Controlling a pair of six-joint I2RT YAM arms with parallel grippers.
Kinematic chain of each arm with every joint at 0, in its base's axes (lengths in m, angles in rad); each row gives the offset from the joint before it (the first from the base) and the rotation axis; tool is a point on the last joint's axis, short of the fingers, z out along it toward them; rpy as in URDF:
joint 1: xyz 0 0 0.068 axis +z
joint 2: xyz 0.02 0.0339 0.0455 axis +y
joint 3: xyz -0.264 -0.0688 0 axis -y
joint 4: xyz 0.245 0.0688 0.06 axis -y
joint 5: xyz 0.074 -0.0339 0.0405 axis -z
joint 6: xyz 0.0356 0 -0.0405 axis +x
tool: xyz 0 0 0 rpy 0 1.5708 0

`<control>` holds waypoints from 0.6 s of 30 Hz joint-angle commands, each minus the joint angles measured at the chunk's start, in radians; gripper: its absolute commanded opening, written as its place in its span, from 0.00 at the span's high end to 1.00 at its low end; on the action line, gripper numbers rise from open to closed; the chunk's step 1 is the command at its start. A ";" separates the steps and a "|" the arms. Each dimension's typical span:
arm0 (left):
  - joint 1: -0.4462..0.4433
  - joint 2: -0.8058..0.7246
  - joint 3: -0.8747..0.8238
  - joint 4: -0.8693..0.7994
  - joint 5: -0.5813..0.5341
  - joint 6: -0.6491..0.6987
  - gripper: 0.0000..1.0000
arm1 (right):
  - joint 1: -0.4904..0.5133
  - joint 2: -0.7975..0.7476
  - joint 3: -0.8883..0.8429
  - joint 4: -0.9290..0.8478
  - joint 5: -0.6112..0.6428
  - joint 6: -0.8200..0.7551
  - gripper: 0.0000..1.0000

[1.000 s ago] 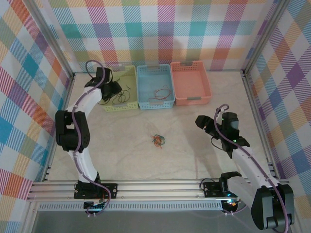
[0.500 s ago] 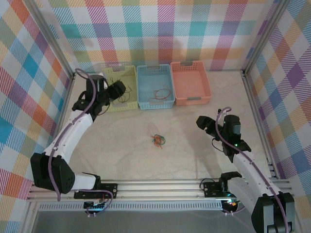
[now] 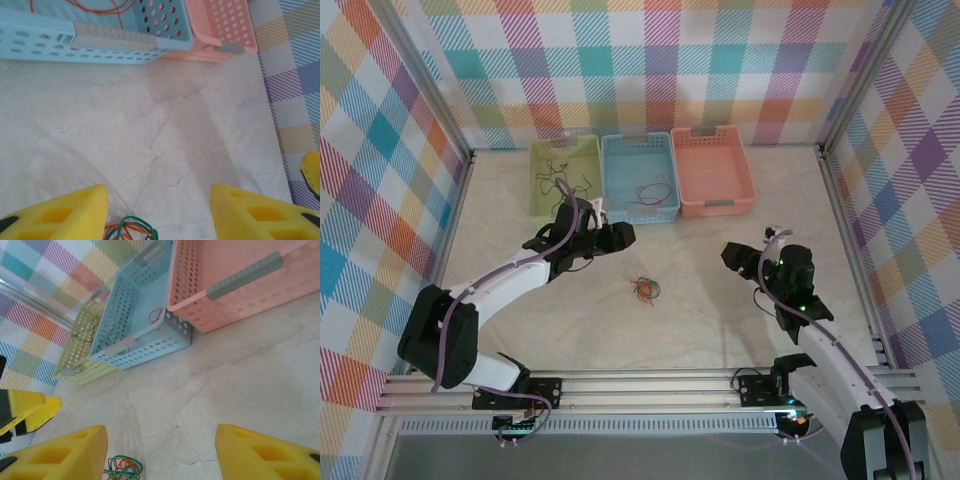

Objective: Untangle the cables

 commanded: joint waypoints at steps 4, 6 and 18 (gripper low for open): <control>-0.018 0.003 -0.051 0.149 0.024 -0.022 0.44 | 0.132 0.157 0.175 -0.030 0.059 -0.133 0.42; -0.018 -0.009 -0.067 0.155 0.010 -0.019 0.45 | 0.183 0.237 0.232 -0.046 0.075 -0.173 0.43; -0.024 0.010 -0.113 0.168 -0.034 -0.036 0.51 | 0.395 0.635 0.407 -0.077 0.043 -0.382 0.54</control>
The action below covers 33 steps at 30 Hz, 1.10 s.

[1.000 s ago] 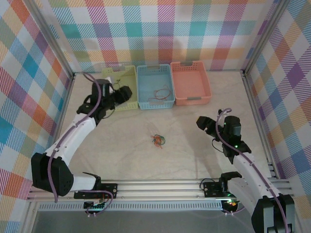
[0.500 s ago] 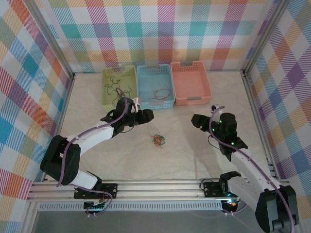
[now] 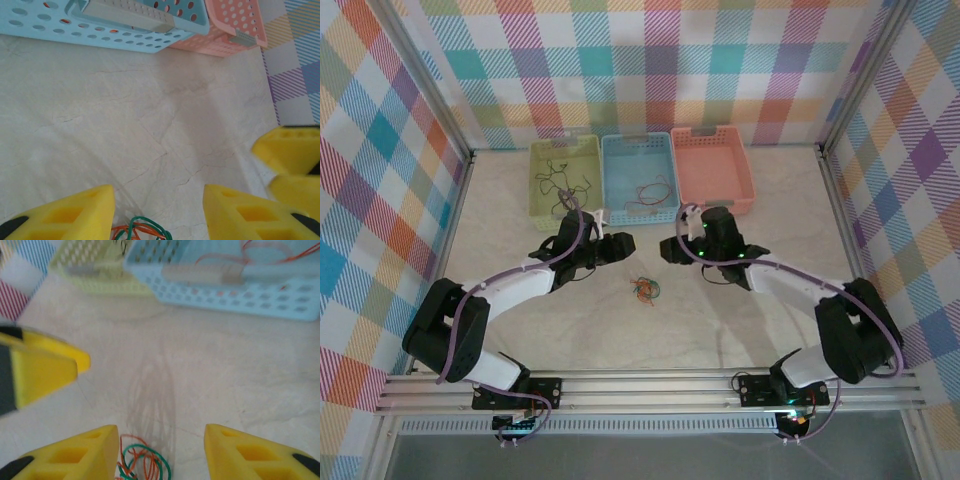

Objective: Untangle the cables

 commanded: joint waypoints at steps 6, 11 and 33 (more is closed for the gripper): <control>-0.008 -0.028 -0.005 -0.007 -0.056 0.004 0.51 | 0.056 0.077 0.016 -0.009 -0.029 -0.166 0.55; -0.008 -0.043 -0.005 -0.023 -0.073 0.012 0.51 | 0.116 0.117 0.046 -0.055 -0.033 -0.307 0.53; -0.008 -0.051 -0.001 -0.041 -0.086 0.022 0.51 | 0.159 0.220 0.122 -0.161 0.017 -0.380 0.59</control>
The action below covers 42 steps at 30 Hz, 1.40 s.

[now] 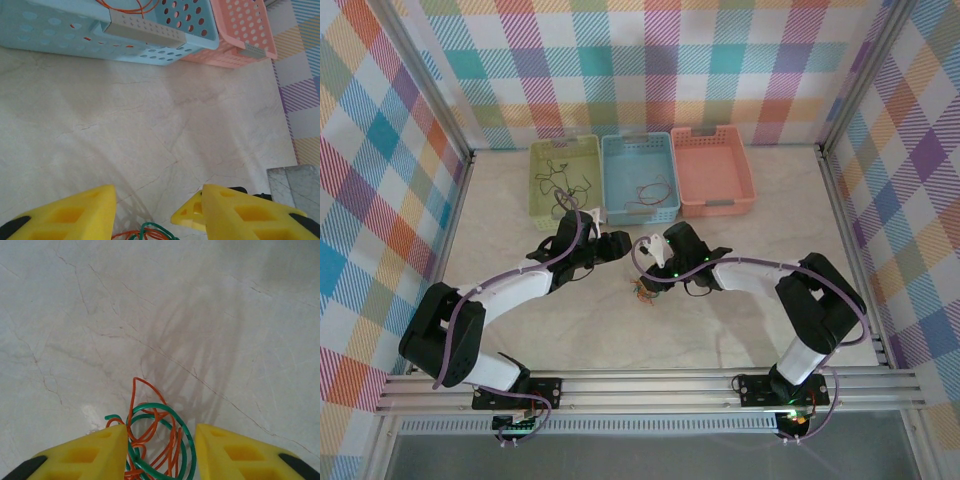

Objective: Untangle the cables

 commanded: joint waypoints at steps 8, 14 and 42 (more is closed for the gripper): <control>-0.006 -0.026 -0.002 -0.021 -0.022 0.017 0.51 | 0.003 0.021 0.037 -0.043 0.029 -0.015 0.68; -0.006 -0.012 0.002 -0.013 0.001 0.013 0.51 | 0.002 0.012 0.037 -0.038 0.034 -0.017 0.87; -0.090 0.192 0.131 0.009 0.273 -0.032 0.48 | -0.049 -0.283 -0.235 0.304 0.162 0.062 1.00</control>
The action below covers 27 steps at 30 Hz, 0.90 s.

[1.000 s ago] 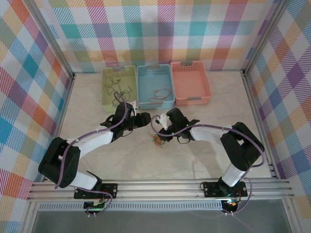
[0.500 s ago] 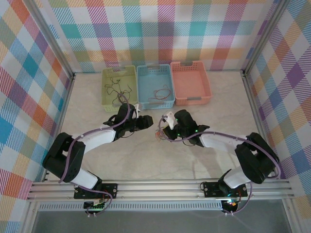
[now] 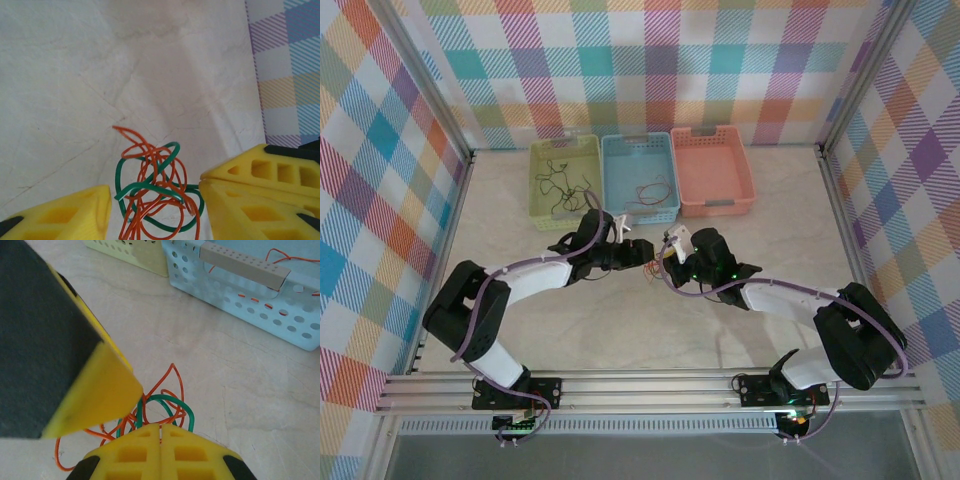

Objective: Untangle the cables

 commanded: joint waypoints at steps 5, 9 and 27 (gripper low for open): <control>-0.021 0.030 0.054 -0.035 0.019 0.011 0.59 | -0.012 -0.036 -0.019 0.064 -0.018 0.020 1.00; -0.028 0.051 0.062 -0.037 0.021 0.012 0.85 | -0.012 -0.042 -0.022 0.068 -0.027 0.024 1.00; -0.024 -0.022 0.083 -0.233 -0.224 0.077 1.00 | -0.177 -0.261 -0.141 0.085 0.164 0.225 1.00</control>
